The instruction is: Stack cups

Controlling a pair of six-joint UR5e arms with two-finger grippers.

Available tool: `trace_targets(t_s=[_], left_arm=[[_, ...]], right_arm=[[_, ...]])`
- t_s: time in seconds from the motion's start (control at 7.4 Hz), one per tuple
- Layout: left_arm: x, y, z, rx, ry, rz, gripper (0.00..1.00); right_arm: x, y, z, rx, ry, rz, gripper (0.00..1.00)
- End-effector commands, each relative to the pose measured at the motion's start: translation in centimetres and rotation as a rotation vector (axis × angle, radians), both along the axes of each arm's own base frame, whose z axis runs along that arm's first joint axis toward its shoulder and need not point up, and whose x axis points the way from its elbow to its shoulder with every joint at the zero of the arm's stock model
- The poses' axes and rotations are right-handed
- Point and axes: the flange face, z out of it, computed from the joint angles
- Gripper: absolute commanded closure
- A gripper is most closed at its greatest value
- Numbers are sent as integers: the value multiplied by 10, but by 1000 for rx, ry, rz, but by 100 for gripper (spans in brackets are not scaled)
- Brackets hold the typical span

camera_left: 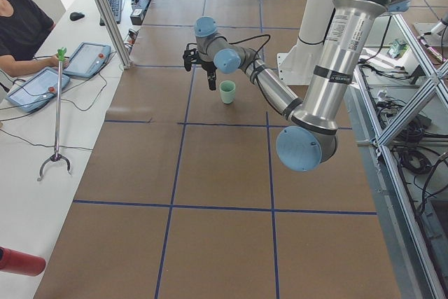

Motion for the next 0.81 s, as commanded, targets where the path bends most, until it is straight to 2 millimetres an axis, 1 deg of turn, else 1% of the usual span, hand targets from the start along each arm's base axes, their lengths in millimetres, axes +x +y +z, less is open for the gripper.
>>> trace_targets(t_s=[0.0, 0.14, 0.27, 0.41, 0.54, 0.68], left_arm=[[-99, -29, 55, 61, -60, -66, 0], [-138, -41, 99, 96, -110, -50, 0], [-175, -44, 151, 167, -166, 21, 0], [-217, -44, 201, 223, -210, 83, 0], [-258, -37, 252, 248, -238, 131, 0], [-279, -25, 292, 240, -243, 166, 0]], right_arm=[[0, 0, 0, 1, 0, 0, 0], [0, 0, 0, 1, 0, 0, 0], [0, 0, 0, -1, 0, 0, 0], [0, 0, 0, 1, 0, 0, 0], [0, 0, 0, -1, 0, 0, 0], [0, 0, 0, -1, 0, 0, 0]])
